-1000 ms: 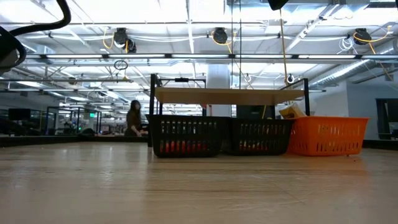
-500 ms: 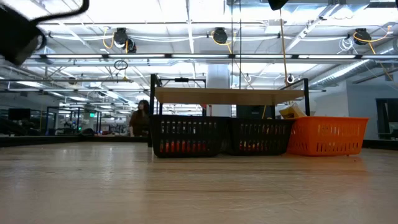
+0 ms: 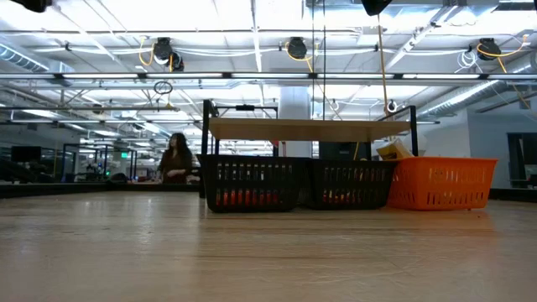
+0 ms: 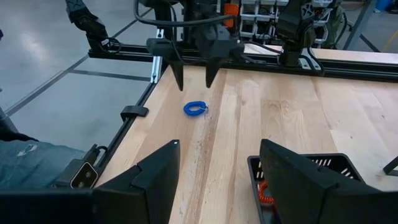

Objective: Pick & Place Office Desk Supplies
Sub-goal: Put the blue spiral keychain into the left black bin, then put the left black bin with spiral keychain on the shelf

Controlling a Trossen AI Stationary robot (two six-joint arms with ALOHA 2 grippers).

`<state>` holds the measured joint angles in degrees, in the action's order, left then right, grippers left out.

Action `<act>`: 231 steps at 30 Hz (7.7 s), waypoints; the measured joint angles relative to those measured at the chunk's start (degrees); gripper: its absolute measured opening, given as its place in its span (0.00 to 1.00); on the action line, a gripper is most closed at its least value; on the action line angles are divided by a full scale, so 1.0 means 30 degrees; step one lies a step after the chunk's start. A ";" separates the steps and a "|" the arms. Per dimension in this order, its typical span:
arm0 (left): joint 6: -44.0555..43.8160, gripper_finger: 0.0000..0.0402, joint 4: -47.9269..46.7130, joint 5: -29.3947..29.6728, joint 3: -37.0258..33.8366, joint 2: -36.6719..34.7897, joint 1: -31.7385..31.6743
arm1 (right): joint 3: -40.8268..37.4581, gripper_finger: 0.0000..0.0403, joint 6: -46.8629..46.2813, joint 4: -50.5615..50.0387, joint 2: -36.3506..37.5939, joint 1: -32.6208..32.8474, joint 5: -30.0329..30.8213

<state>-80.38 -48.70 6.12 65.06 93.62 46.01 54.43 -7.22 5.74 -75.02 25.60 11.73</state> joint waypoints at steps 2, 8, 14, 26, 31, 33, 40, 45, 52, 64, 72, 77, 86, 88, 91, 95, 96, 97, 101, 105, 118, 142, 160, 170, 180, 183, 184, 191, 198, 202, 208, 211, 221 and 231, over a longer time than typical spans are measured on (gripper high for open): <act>-0.0313 0.73 -0.0086 -0.0024 0.0000 0.0083 0.0182 | 0.0000 0.52 0.0000 0.0000 0.0000 0.0001 0.0007; -0.0895 0.73 -0.0310 0.0104 -0.0015 0.0328 0.0117 | 0.0000 0.52 -0.0007 0.0007 0.0000 -0.0007 0.0021; -0.0736 0.73 -0.0338 0.0046 -0.0015 0.0442 -0.0101 | 0.0000 0.52 -0.0007 0.0007 0.0001 -0.0001 0.0030; -0.0605 0.73 -0.0506 -0.1362 -0.0029 0.1921 -0.0578 | 0.0000 0.52 -0.0007 0.0007 0.0000 -0.0003 0.0065; -0.0587 0.73 -0.0535 -0.1532 -0.0029 0.2091 -0.0578 | 0.0000 0.52 -0.0007 0.0007 0.0005 0.0001 0.0070; -0.0605 0.73 -0.0600 -0.1532 -0.0029 0.2091 -0.0578 | 0.0000 0.52 -0.0007 0.0007 0.0000 0.0001 0.0070; -0.0870 0.73 -0.1123 -0.1664 -0.0029 0.2091 -0.0578 | 0.0000 0.52 -0.0007 0.0007 0.0000 -0.0004 0.0066; -0.1190 0.73 -0.1675 -0.2025 -0.0029 0.2167 -0.0578 | 0.0000 0.52 -0.0007 0.0007 0.0000 -0.0002 0.0065; -0.1028 0.73 -0.1596 -0.2656 -0.0029 0.3104 -0.0578 | 0.0000 0.52 -0.0007 0.0004 0.0000 0.0000 0.0068; -0.1376 0.73 -0.1395 -0.2442 -0.0022 0.4052 -0.1019 | -0.0007 0.52 -0.0007 0.0007 0.0000 0.0001 0.0065; -0.0574 0.39 -0.0258 -0.2923 0.0077 0.4590 -0.1402 | -0.0007 0.52 -0.0080 -0.0016 0.0000 0.0001 0.0065; -0.0029 0.06 0.0339 -0.3030 0.0042 0.4567 -0.1718 | -0.0007 0.52 -0.0076 -0.0018 0.0000 0.0001 0.0065; 0.2782 0.02 0.0084 -0.3317 -0.0102 0.3688 -0.3264 | -0.0007 0.52 -0.0007 0.0007 0.0000 -0.0004 0.0072; 0.3539 0.02 -0.0003 -0.2921 -0.0068 0.2968 -0.3689 | -0.0007 0.52 -0.0004 0.0015 0.0000 -0.0007 0.0072; 0.4425 0.01 -0.0547 -0.2106 -0.0066 0.1711 -0.4306 | -0.0007 0.52 -0.0005 0.0015 0.0000 -0.0004 0.0072; 0.5695 0.02 -0.0556 0.0109 -0.0058 -0.0415 -0.5156 | -0.0007 0.52 -0.0007 0.0007 0.0007 -0.0006 0.0072; 0.6047 0.02 -0.0461 0.0795 -0.0044 -0.0939 -0.5338 | -0.0007 0.52 -0.0007 -0.0005 0.0000 0.0000 0.0072; 0.6368 0.02 -0.0357 0.1488 -0.0044 -0.1461 -0.5507 | -0.0007 0.52 -0.0007 -0.0058 0.0002 0.0001 0.0072; 0.7540 0.01 0.0376 0.4424 -0.0044 -0.3289 -0.6166 | -0.0007 0.52 0.0000 -0.0526 0.0000 -0.0007 0.0072; 0.9870 0.03 0.2508 0.5998 -0.0036 -0.4020 -0.7046 | -0.0007 0.52 0.0000 -0.0878 0.0006 -0.0042 0.0072; 1.4644 0.02 0.7367 0.2681 -0.0015 -0.2370 -1.0785 | -0.0015 0.52 0.0073 -0.1620 0.0000 -0.0043 0.0072; 1.6637 0.50 0.8554 0.0403 -0.0015 -0.1202 -1.1938 | -0.0213 0.52 -0.2238 -0.6189 0.2368 0.0605 0.1712; 1.4687 0.52 0.6736 -0.1348 0.0242 0.0994 -1.0683 | -0.4864 0.52 -0.4728 -0.3374 0.7042 0.1625 0.2084; 1.5154 0.52 0.4621 -0.1604 0.2585 0.2695 -1.0968 | -0.4881 0.52 -0.4728 -0.3357 0.7045 0.1611 0.2134; 1.5867 0.52 0.2285 -0.2032 0.5367 0.6002 -1.0953 | -0.4881 0.52 -0.4728 -0.3410 0.7038 0.1611 0.2134; 1.6661 0.51 0.2052 -0.2191 0.6020 0.6668 -1.0946 | -0.4881 0.52 -0.4728 -0.3410 0.7038 0.1611 0.2134; 1.6847 0.49 0.2045 -0.2385 0.6139 0.6790 -1.0946 | -0.4877 0.52 -0.4728 -0.3410 0.7035 0.1611 0.2134; 1.6747 0.09 0.2146 -0.3245 0.6222 0.6631 -1.1184 | -0.4874 0.52 -0.4728 -0.3410 0.7038 0.1611 0.2141; 1.7184 0.02 0.1956 -0.2906 0.6244 0.6688 -1.1417 | -0.4874 0.52 -0.4728 -0.3412 0.7030 0.1611 0.2141; 1.7392 0.02 0.1818 -0.2846 0.6244 0.6623 -1.1564 | -0.4874 0.52 -0.4728 -0.3417 0.7031 0.1611 0.2149; 1.7628 0.02 0.0196 -0.2808 0.7388 0.6624 -1.1495 | -0.4874 0.52 -0.4721 -0.3417 0.7038 0.1611 0.2146; 1.7673 0.02 -0.0828 -0.2398 0.8486 0.6637 -1.1163 | -0.4874 0.52 -0.4714 -0.3417 0.7030 0.1611 0.2149; 1.7929 0.01 -0.5482 0.0448 1.3212 0.6623 -0.9735 | -0.4874 0.52 -0.4663 -0.3417 0.7038 0.1611 0.2149; 1.7929 0.01 -0.8818 0.2471 1.6097 0.6608 -0.9503 | -0.4867 0.52 -0.4466 -0.3424 0.7033 0.1611 0.2149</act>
<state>-26.59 -75.15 13.53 113.35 113.45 17.50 39.83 -20.62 -4.54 -53.92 30.44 18.17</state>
